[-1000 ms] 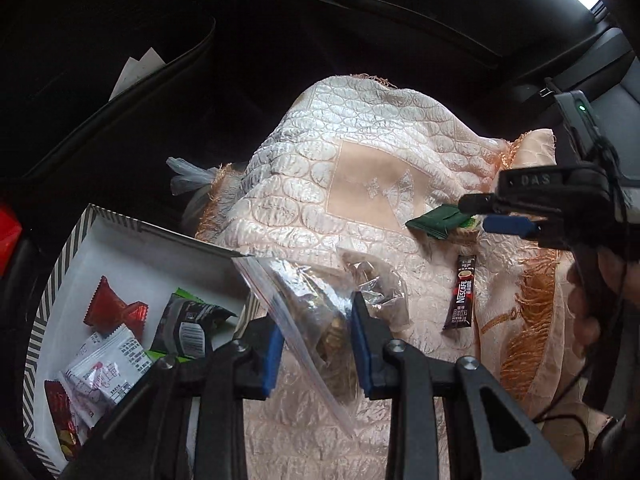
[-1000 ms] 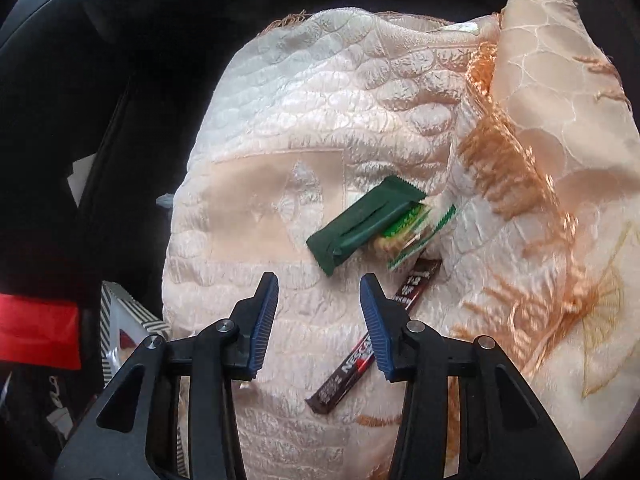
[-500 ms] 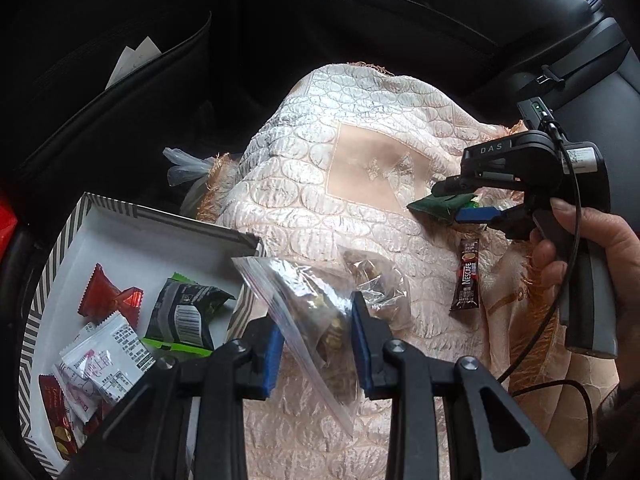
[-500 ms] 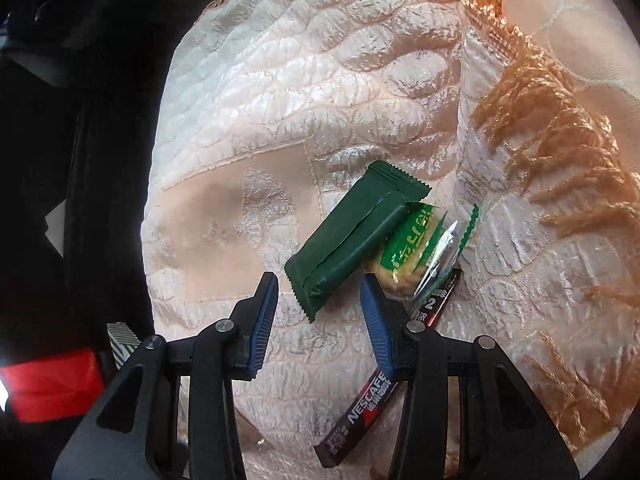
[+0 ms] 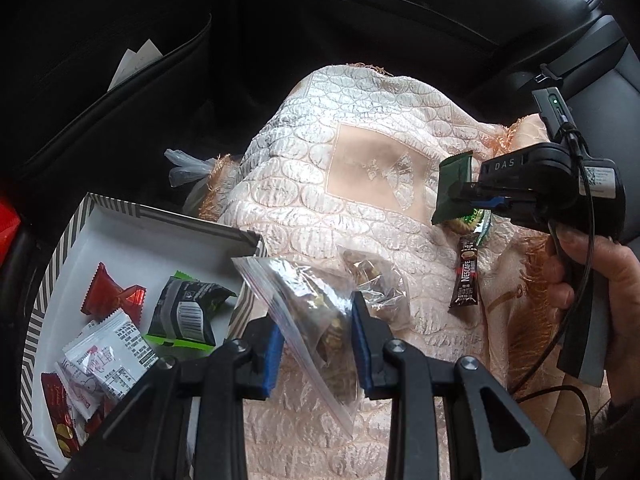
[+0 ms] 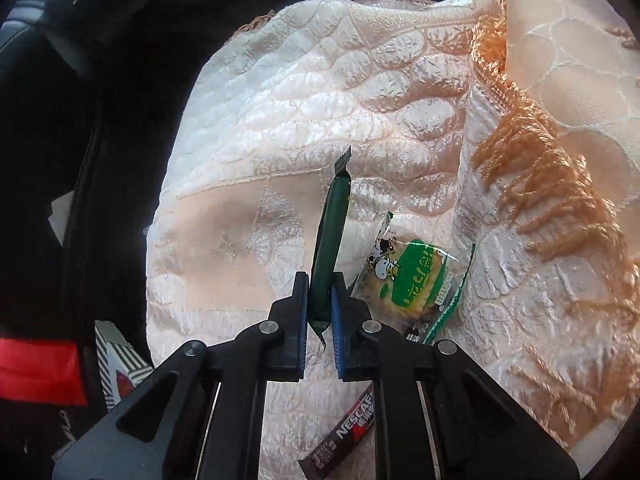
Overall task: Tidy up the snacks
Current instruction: 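Grasp the dark green packet with the right gripper while the left holds the nut bag, then carry the nut bag and green packet over the tray with both grippers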
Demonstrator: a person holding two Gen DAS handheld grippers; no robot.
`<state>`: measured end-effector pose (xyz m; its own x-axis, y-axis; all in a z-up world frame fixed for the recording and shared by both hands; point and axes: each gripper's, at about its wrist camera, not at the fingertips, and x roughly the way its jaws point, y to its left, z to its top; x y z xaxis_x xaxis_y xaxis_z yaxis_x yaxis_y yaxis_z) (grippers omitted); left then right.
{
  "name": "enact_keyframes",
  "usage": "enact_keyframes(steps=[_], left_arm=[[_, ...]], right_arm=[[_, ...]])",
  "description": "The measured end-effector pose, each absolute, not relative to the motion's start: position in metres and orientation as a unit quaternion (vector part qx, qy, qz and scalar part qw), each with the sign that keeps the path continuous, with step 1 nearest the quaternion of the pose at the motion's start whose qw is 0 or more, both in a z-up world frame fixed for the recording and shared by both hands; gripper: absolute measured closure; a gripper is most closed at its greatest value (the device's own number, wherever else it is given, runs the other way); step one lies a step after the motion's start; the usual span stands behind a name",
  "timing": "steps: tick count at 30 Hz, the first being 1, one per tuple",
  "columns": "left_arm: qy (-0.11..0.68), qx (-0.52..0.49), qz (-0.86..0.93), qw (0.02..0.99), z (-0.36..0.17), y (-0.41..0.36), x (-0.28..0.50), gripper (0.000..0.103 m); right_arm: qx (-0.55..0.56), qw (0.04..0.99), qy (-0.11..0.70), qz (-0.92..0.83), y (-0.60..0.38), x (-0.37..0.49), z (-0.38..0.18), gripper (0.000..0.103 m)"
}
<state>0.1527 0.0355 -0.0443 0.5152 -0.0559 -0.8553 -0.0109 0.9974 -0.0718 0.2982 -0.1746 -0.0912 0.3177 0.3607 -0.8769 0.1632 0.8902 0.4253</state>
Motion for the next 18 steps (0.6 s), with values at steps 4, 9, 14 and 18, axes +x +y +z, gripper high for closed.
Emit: enact_keyframes(steps=[4,9,14,18], left_arm=[[0.488,-0.033,-0.017,0.872,-0.038,0.036,0.146,0.070],[0.482,-0.040,-0.018,0.875,-0.029,0.045,0.136,0.071],[0.474,-0.040,-0.018,0.879,-0.020,0.056,0.122,0.071],[0.465,-0.043,-0.023,0.884,-0.012,0.064,0.108,0.071]], right_arm=[[0.219,0.784,0.574,0.089,-0.167,0.279,-0.077,0.094],[0.206,0.792,0.562,0.123,-0.154,0.244,-0.057,0.094],[0.220,0.790,0.552,0.152,-0.153,0.205,-0.044,0.094],[0.230,0.788,0.545,0.169,-0.149,0.180,-0.040,0.094]])
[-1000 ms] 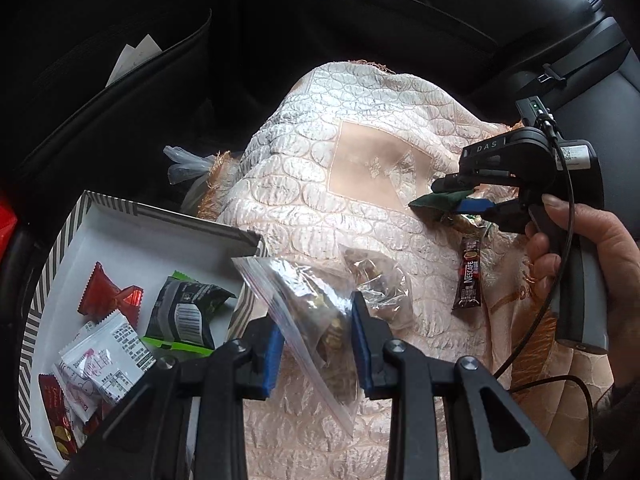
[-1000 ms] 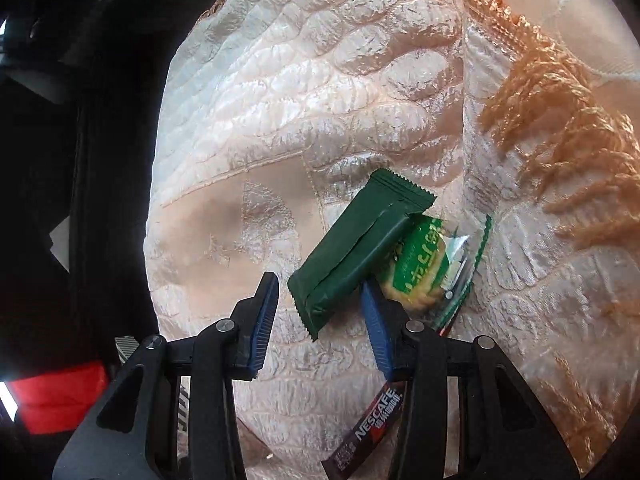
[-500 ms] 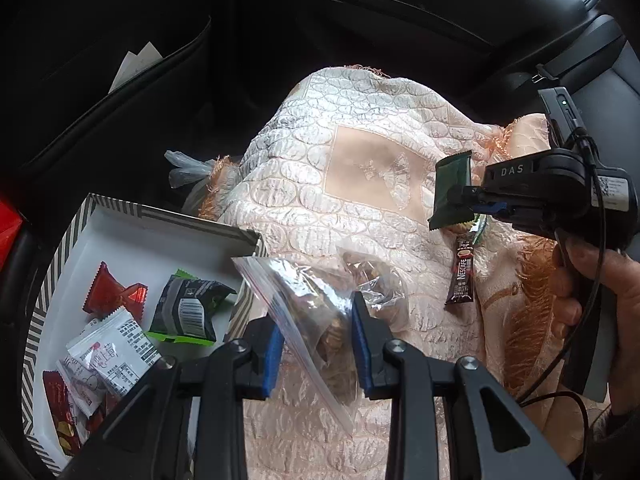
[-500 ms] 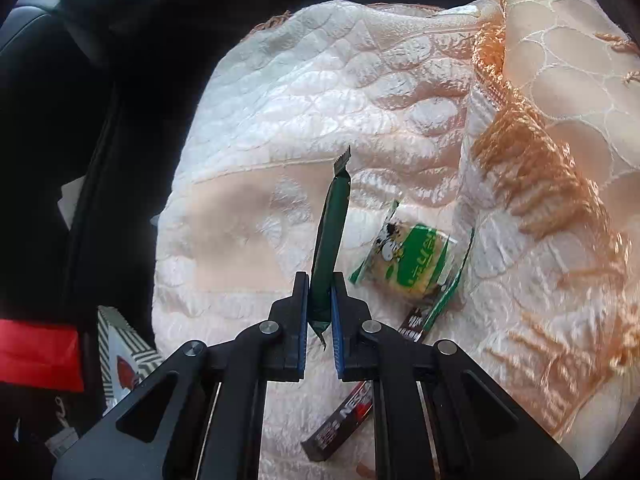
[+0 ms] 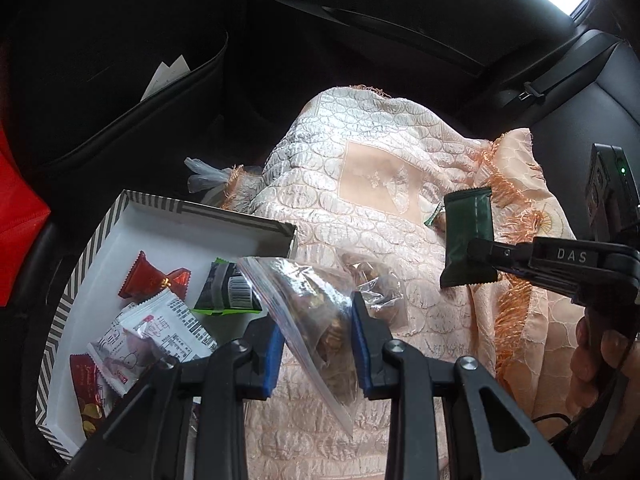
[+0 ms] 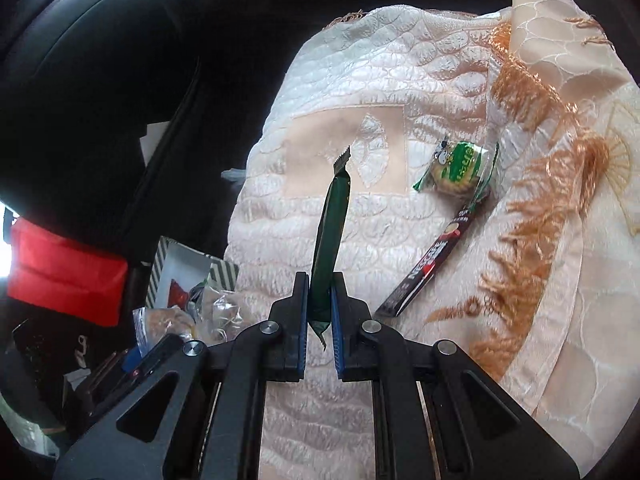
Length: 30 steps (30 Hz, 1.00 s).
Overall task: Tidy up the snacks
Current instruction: 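Carry the nut bag and green packet over the tray with both grippers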
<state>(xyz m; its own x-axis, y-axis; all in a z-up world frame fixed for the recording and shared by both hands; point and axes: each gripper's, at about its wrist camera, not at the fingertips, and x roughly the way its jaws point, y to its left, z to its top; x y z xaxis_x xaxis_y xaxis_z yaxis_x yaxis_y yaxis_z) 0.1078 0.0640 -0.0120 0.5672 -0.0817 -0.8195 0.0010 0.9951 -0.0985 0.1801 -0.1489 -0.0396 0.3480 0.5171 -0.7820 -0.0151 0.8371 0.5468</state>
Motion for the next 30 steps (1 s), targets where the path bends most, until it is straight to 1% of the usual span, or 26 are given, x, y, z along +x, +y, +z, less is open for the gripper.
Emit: enact_keyframes(steps=[8,17,30], left_arm=[[0.449,-0.056,-0.036,0.891,0.005,0.078,0.083,0.071],[0.432,-0.062,-0.026,0.899,0.023,0.096,0.058,0.071],[0.415,-0.092,0.028,0.905,0.034,0.152,0.020,0.071]], right_arm=[[0.247,0.780,0.543,0.191,-0.145,0.147,-0.037,0.094],[0.245,0.776,0.539,0.218,-0.130,0.128,-0.028,0.094],[0.217,0.772,0.534,0.268,-0.086,0.115,-0.004,0.094]])
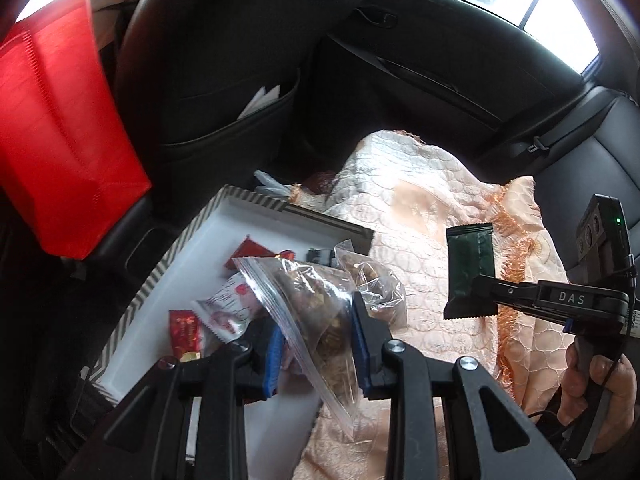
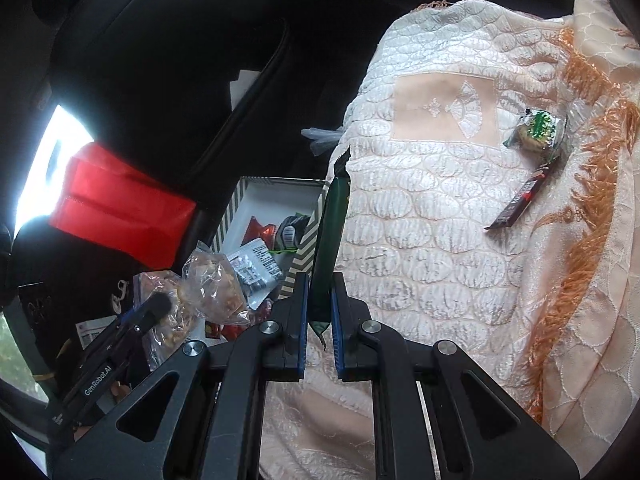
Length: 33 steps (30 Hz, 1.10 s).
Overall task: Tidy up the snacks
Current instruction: 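Carry the nut bag and green packet over the tray with both grippers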
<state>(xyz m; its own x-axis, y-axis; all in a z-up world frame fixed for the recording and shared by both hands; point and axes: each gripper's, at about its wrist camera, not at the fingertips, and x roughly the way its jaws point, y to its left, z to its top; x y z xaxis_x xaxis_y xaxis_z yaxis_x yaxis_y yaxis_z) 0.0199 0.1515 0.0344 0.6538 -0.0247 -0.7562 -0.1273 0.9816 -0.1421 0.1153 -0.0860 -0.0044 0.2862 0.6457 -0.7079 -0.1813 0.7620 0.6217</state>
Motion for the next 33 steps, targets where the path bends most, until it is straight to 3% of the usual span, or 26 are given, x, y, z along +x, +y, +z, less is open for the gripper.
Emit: enact_keyframes(steps=[17,33], left_arm=[[0.416,-0.143,0.106,0.892,0.019,0.231,-0.023,0.071],[0.434,-0.154,0.122,0.879,0.000,0.246,-0.023,0.071]], right_arm=[[0.156,0.761,0.540,0.324,-0.007,0.099,0.014,0.094],[0.110,0.741,0.562,0.351,0.048,0.097,0.007,0.094]])
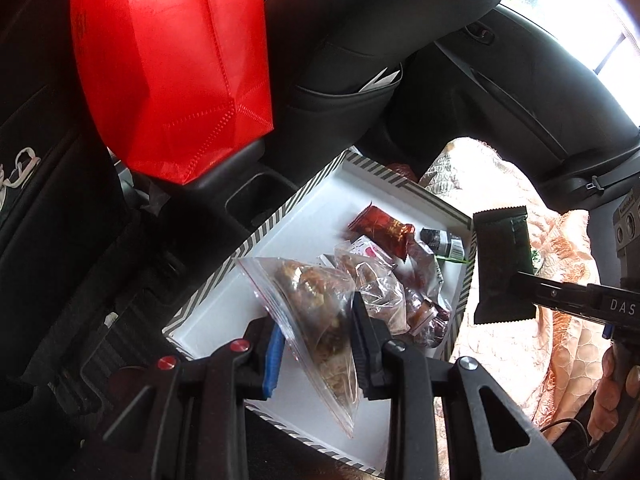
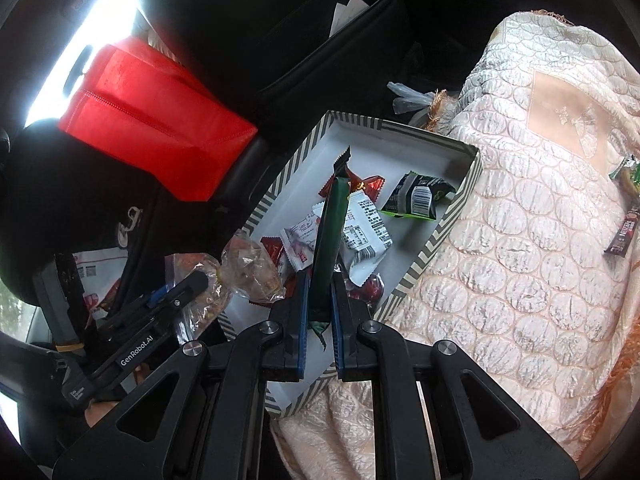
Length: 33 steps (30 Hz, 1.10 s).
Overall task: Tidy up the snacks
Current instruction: 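Carry the nut bag and green packet over the tray with both grippers, then lower both snacks into the tray and open both grippers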
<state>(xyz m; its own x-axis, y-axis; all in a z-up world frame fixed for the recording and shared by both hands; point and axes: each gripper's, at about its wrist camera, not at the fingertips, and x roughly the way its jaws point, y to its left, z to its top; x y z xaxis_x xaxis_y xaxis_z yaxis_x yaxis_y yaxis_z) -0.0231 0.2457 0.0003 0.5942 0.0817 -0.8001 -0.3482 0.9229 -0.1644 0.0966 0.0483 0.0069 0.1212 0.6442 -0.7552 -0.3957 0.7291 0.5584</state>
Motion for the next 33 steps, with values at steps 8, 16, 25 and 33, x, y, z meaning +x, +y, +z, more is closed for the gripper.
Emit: enact_keyframes(steps=[8,16,25,33], left_arm=[[0.444,-0.154,0.128,0.873,-0.012,0.248,-0.020,0.071],[0.456,-0.154,0.134,0.866,-0.024,0.248,-0.017,0.071],[0.464,-0.149,0.144,0.861,-0.033,0.246,-0.013,0.071],[0.469,-0.143,0.153,0.858,-0.038,0.245,-0.011,0.069]], right_arm=[[0.093,0.731,0.573,0.358,0.070,0.098,-0.002,0.094],[0.076,0.715,0.585,0.374,0.098,0.097,-0.013,0.094],[0.063,0.697,0.610,0.370,0.126,0.096,-0.043,0.094],[0.080,0.686,0.621,0.370,0.120,0.100,-0.052,0.093]])
